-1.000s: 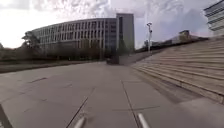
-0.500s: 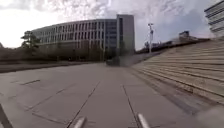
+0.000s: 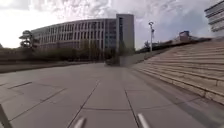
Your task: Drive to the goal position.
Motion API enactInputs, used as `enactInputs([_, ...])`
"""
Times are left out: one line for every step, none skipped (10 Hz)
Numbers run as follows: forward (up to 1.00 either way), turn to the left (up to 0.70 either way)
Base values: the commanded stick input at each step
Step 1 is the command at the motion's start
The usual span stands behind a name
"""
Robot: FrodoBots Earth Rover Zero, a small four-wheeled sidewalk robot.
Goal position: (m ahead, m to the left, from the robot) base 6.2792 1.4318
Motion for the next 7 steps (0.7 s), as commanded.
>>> enactInputs([0.7, 0.0])
enactInputs([0.7, 0.0])
enactInputs([0.7, 0.0])
enactInputs([0.7, 0.0])
enactInputs([0.7, 0.0])
enactInputs([0.7, 0.0])
enactInputs([0.7, 0.0])
